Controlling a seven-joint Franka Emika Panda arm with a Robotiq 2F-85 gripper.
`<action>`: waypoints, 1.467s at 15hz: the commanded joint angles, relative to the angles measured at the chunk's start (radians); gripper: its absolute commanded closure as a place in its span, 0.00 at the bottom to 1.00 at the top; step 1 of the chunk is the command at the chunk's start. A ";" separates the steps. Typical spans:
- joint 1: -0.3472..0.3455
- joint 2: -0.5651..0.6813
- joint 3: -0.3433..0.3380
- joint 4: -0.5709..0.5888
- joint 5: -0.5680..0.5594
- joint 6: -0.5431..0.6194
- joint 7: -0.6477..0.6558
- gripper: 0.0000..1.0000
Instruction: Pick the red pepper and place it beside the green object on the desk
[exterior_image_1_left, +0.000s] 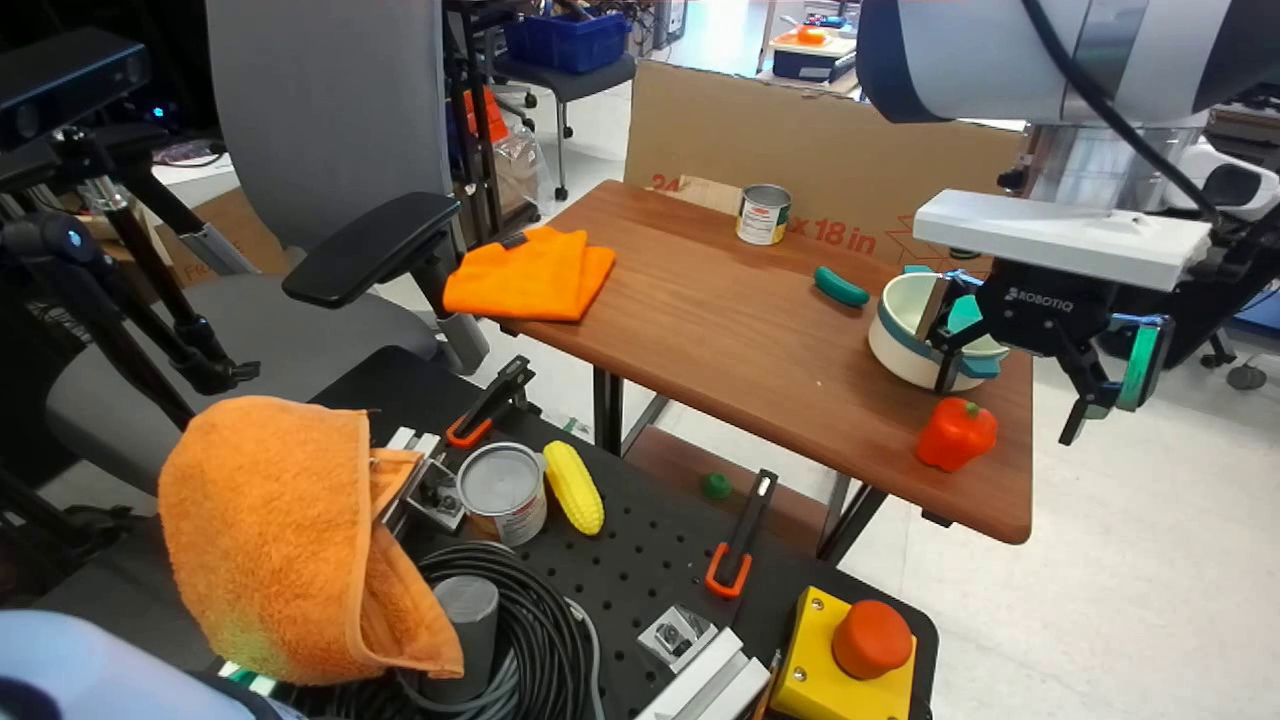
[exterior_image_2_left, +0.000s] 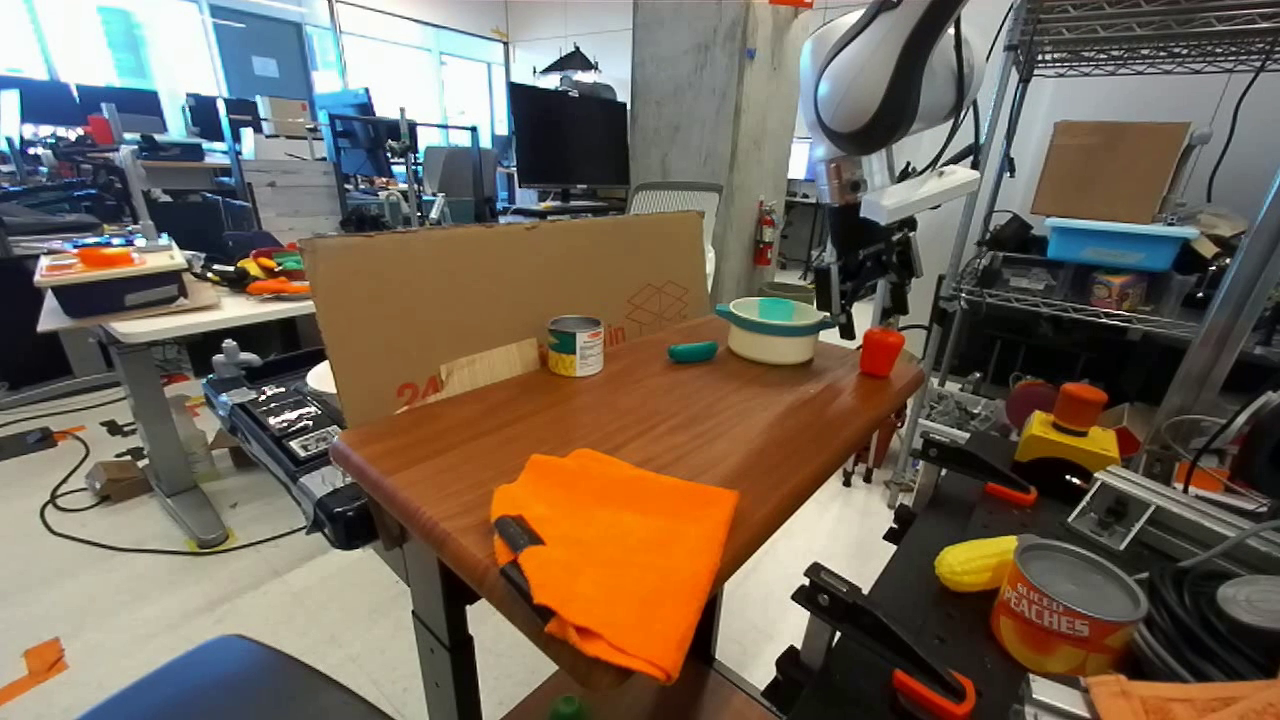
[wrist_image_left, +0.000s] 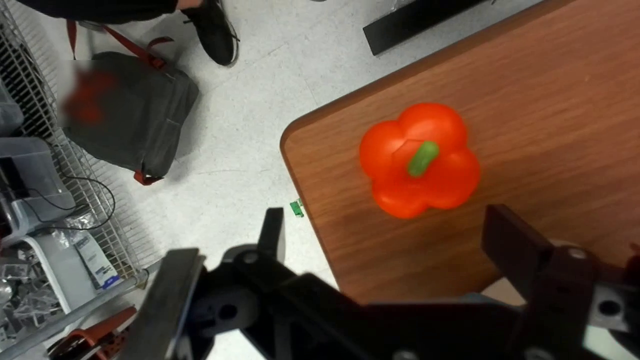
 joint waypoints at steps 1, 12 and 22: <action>0.025 0.030 -0.002 0.036 -0.009 -0.063 -0.063 0.00; 0.055 0.154 -0.014 0.166 -0.022 -0.302 -0.034 0.66; 0.189 -0.054 0.070 -0.018 -0.060 -0.246 -0.019 0.79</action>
